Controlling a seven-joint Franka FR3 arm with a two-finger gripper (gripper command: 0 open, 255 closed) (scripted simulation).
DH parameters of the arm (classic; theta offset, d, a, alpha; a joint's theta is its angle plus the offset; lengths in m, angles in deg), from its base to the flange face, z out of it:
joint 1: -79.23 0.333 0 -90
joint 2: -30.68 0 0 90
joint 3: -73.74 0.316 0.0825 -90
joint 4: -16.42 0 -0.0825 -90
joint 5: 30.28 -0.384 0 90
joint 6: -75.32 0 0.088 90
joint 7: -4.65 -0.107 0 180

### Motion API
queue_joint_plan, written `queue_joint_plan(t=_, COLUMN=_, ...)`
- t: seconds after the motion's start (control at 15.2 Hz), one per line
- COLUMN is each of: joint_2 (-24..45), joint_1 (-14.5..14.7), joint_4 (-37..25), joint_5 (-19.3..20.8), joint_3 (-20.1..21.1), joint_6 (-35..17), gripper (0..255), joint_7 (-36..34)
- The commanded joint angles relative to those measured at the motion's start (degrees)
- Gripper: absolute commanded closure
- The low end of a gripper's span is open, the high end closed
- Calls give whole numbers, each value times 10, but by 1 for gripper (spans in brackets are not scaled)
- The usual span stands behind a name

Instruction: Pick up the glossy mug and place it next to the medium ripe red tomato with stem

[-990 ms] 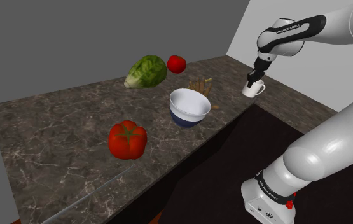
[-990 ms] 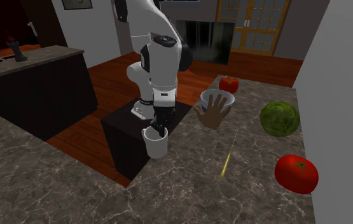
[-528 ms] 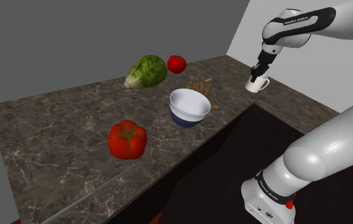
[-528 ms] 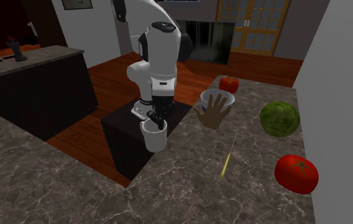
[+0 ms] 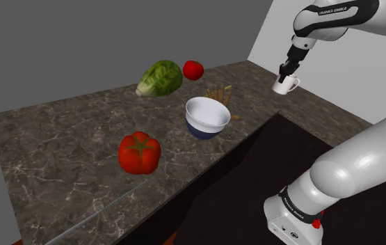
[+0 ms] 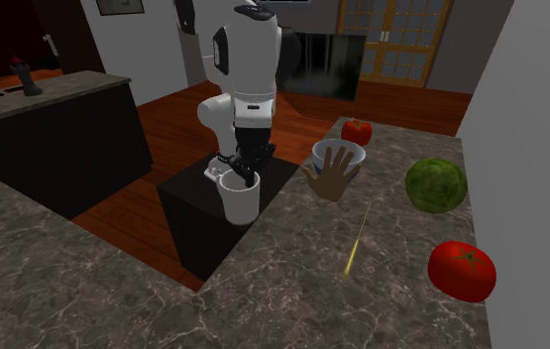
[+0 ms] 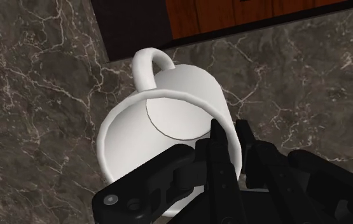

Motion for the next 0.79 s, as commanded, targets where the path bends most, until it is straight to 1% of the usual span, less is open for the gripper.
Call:
queue_joint_plan(t=0.0, joint_2=-4, joint_1=1, joint_4=-12, joint_5=1, joint_3=2, joint_6=15, gripper=255, joint_7=-1)
queue_joint_plan(t=0.26, joint_2=-7, joint_1=1, joint_4=-33, joint_5=1, joint_3=4, joint_6=39, gripper=255, joint_7=0)
queue_joint_plan(t=0.46, joint_2=-51, joint_1=13, joint_4=10, joint_5=16, joint_3=34, joint_6=42, gripper=255, joint_7=-49)
queue_joint_plan(t=0.73, joint_2=-101, joint_1=27, joint_4=59, joint_5=25, joint_3=76, joint_6=49, gripper=255, joint_7=-111)
